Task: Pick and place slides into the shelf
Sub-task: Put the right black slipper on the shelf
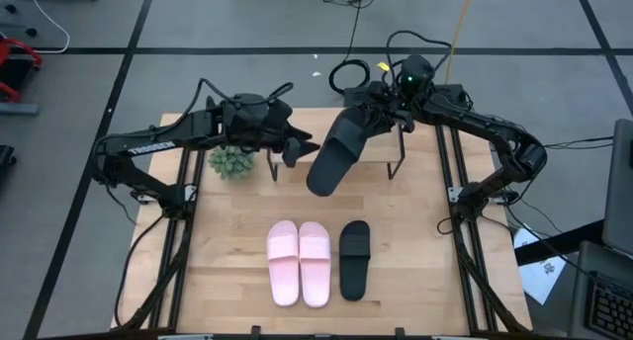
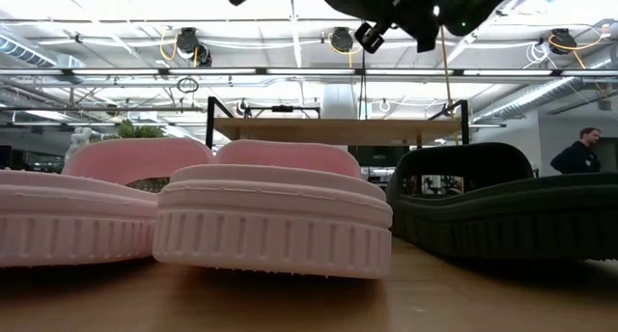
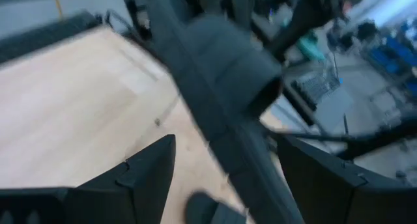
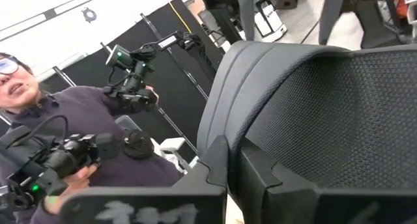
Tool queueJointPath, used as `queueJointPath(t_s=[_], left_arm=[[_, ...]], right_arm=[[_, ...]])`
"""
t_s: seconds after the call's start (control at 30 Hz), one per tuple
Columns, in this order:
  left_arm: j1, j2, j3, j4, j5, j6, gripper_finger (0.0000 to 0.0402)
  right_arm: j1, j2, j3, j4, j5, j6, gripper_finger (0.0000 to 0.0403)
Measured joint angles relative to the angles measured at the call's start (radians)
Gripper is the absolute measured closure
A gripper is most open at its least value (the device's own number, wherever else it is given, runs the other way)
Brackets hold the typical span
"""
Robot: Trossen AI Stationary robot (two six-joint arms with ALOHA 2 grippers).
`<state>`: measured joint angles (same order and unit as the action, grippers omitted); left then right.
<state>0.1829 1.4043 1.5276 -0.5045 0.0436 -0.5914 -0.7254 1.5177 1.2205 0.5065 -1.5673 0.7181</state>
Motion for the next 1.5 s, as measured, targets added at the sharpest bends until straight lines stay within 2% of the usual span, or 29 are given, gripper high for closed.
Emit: queueJointPath(t_s=[0.17, 0.3, 0.6, 1.03, 1.5], left_arm=[[-0.005, -0.001, 0.0, 0.039, -0.09, -0.016, 0.0131], [-0.006, -0.001, 0.0, 0.072, -0.096, -0.016, 0.0131], [0.004, 0.005, 0.0, 0.058, 0.022, -0.164, 0.0131], [0.034, 0.132, 0.0, 0.087, 0.245, -0.254, 0.0131], [0.094, 0.136, 0.0, 0.004, 0.258, -0.229, 0.013]], right_arm=[[-0.028, 0.0, 0.0, 0.072, 0.0, 0.003, 0.0401], [-0.055, 0.0, 0.002, 0.101, 0.007, 0.007, 0.0401], [-0.08, 0.0, 0.002, 0.1, 0.017, 0.015, 0.0401], [-0.07, 0.0, 0.002, 0.086, -0.015, 0.014, 0.0401], [-0.068, -0.028, 0.001, 0.083, 0.019, 0.002, 0.0401]])
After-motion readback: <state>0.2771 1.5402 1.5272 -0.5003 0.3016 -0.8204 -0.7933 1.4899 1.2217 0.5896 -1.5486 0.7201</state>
